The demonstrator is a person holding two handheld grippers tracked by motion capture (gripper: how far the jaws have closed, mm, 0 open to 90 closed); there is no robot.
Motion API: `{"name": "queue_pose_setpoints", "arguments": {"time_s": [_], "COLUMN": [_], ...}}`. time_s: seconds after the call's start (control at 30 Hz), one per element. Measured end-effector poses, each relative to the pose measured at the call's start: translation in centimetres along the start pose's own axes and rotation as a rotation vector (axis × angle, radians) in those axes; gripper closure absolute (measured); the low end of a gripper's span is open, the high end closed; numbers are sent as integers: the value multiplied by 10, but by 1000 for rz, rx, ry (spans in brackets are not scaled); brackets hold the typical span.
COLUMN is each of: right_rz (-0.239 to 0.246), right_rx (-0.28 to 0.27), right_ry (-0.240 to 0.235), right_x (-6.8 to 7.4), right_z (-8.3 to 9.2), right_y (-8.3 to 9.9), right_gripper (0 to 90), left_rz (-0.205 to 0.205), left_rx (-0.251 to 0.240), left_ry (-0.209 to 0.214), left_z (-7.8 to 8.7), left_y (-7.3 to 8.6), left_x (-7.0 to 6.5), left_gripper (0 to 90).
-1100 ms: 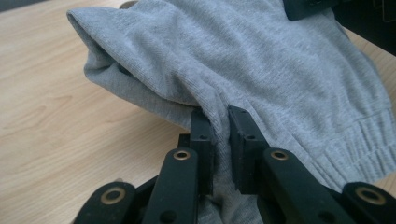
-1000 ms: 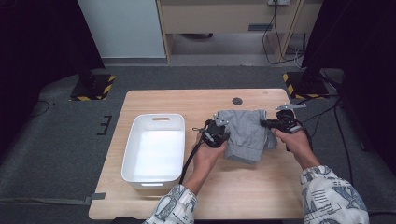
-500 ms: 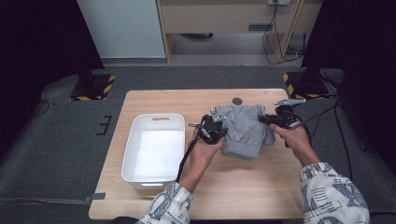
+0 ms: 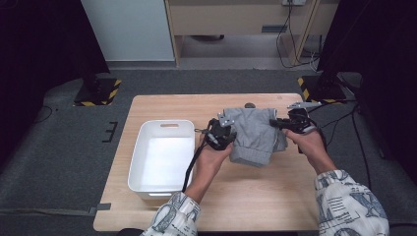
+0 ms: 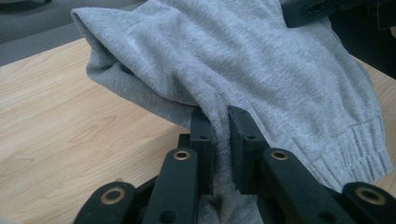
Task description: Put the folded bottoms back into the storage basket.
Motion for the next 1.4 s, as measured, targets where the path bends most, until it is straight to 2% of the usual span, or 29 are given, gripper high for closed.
{"name": "queue_pose_setpoints", "arguments": {"time_s": [0.5,1.4], "right_rz": [17,48], "right_rx": [-7,-5], "right_ry": [-23,-61], "right_x": [15,43], "right_z": [1,-6], "right_y": [-9,-19], "right_gripper": [804,804], "left_rz": [-14,3], "left_rx": [1,-1], "left_ry": [-11,-14], "left_z": [14,38], "left_y": [-1,7], "left_x": [12,32], "left_gripper": [807,807]}}
Point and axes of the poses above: each handheld gripper's, and its own axes: z roughly backward along the jaws, y roughly out of its underside, x roughly to its left, the point moved 5 cm from there along -z, roughly forward along the jaws, and after that the axes turned 13 degrees about -z, right-handed, at the moved point
